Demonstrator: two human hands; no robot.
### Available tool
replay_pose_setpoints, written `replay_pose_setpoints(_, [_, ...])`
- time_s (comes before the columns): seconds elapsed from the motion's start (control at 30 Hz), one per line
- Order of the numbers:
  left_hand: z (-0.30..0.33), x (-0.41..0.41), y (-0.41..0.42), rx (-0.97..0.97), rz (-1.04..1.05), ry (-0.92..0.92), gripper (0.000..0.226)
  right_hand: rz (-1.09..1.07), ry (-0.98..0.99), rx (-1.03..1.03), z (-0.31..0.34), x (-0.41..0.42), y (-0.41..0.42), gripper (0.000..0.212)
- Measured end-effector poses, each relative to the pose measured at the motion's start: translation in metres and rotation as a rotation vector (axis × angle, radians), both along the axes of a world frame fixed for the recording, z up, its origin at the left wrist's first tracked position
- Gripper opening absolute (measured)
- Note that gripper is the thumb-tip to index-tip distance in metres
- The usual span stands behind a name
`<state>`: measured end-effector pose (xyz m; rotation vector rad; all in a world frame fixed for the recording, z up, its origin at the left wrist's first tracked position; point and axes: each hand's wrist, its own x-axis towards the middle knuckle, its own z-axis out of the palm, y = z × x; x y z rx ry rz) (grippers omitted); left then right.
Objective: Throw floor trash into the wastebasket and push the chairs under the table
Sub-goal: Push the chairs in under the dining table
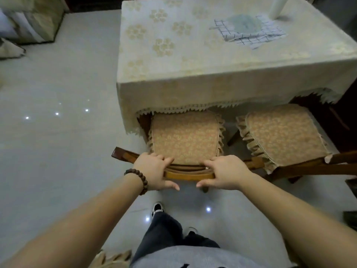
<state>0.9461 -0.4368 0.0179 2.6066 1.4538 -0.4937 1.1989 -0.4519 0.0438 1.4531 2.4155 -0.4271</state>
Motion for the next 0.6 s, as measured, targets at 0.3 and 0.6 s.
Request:
replay_pose_setpoints(0.3, [0.005, -0.004, -0.007, 0.185, 0.012, 0.023, 0.055, 0.065, -0.093, 0.230, -0.012, 0.003, -0.010, 0.052])
replay_pose_setpoints(0.6, [0.012, 0.005, 0.000, 0.193, 0.013, 0.029, 0.055, 0.112, -0.073, 0.319, -0.016, 0.016, 0.002, 0.060])
